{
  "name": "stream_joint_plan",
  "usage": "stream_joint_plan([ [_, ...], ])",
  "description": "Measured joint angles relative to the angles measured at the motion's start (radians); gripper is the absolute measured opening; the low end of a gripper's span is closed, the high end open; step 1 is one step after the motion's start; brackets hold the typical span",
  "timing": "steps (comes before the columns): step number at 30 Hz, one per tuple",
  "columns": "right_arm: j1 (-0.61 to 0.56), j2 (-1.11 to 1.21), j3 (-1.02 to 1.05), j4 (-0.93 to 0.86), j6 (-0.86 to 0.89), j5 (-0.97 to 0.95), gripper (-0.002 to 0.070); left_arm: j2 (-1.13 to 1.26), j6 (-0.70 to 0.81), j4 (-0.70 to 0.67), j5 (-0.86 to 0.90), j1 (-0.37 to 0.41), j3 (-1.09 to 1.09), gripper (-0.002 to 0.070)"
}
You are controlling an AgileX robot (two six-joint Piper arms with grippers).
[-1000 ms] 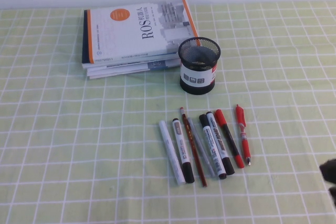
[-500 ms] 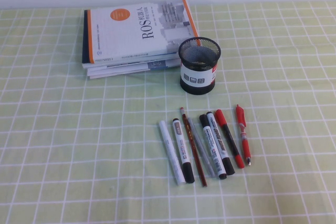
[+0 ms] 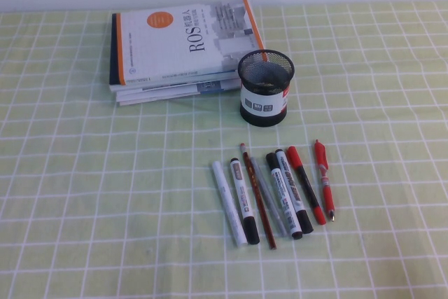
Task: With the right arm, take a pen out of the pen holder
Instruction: 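Take a marker out of the pen holder and lay it on the table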
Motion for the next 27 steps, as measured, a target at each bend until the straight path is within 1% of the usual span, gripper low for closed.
stream_joint_plan([
  [15, -0.001, -0.004, 0.026, -0.016, -0.002, -0.052, -0.0013, 0.000, 0.000, 0.000, 0.000, 0.000, 0.000, -0.0006],
  [18, -0.001, -0.004, 0.026, -0.063, 0.011, -0.044, -0.0012, 0.000, 0.000, 0.000, 0.000, 0.000, 0.000, -0.0006],
  [22, -0.001, -0.004, 0.026, -0.177, 0.116, 0.000, -0.0012, 0.000, 0.000, 0.000, 0.000, 0.000, 0.000, -0.0006],
  [27, -0.001, -0.004, 0.026, -0.217, 0.148, 0.063, -0.0013, 0.000, 0.000, 0.000, 0.000, 0.000, 0.000, -0.0006],
])
